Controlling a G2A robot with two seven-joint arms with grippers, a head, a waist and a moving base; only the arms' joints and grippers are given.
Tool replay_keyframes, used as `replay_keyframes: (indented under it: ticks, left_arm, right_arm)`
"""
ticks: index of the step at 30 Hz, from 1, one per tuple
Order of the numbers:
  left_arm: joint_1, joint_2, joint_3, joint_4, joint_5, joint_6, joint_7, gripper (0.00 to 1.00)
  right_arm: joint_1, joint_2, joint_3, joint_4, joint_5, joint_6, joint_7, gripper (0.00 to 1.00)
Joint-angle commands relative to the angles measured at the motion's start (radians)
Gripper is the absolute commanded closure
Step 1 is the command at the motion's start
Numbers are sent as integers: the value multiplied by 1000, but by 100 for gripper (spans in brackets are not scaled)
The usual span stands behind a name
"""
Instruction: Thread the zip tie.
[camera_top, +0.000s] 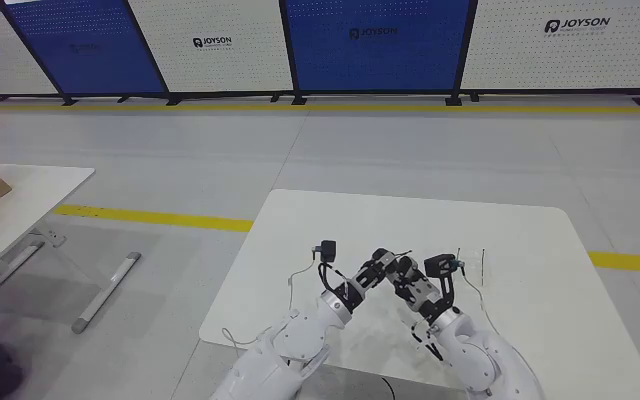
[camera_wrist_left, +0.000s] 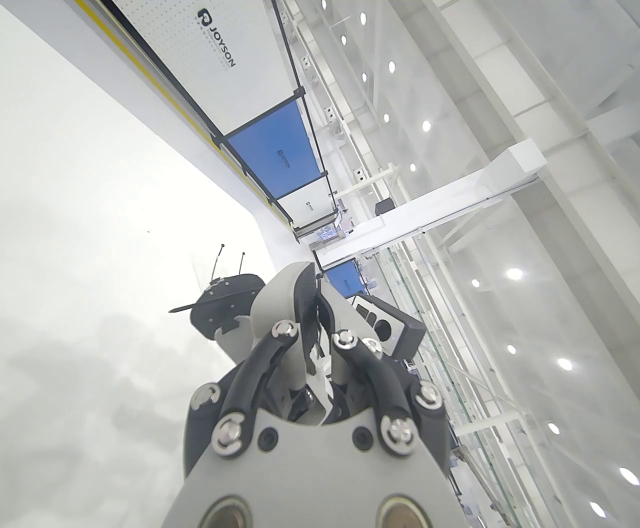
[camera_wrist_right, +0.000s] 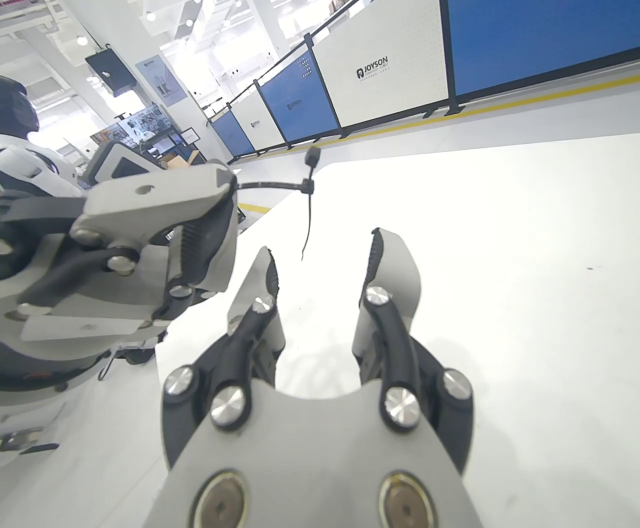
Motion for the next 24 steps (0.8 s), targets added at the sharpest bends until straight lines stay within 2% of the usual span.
replay_keyframes:
  ticks: [1,3,5,7,8,9,10,19,24]
  left_arm:
    - [1,0,1,0,1,0,-1,100]
    - [2,0,3,0,6,-1,-2,100]
    - [3,0,3,-2,7,-1,-3,100]
    - [4,0,3,-3,9,-1,-3,100]
    - [5,0,2,-4,9,0,-4,100]
    - [5,0,2,-4,10,0,-4,100]
    - [5,0,2,-5,11,0,-4,100]
    - [8,1,-2,-16,12,2,-6,100]
    - [16,2,-2,-28,16,-11,-11,100]
  right_arm:
    - [1,0,1,-2,1,1,-1,64]
    - [1,0,1,-4,2,3,-1,69]
    - [2,0,1,-7,2,4,-1,80]
    - [2,0,1,-8,2,6,0,83]
    - [2,0,1,-8,2,7,1,87]
    - [2,0,1,-8,1,7,2,98]
    - [3,0,1,-9,-1,7,4,100]
    - [3,1,-1,-10,-14,11,3,100]
    - [9,0,-6,1,-23,17,5,100]
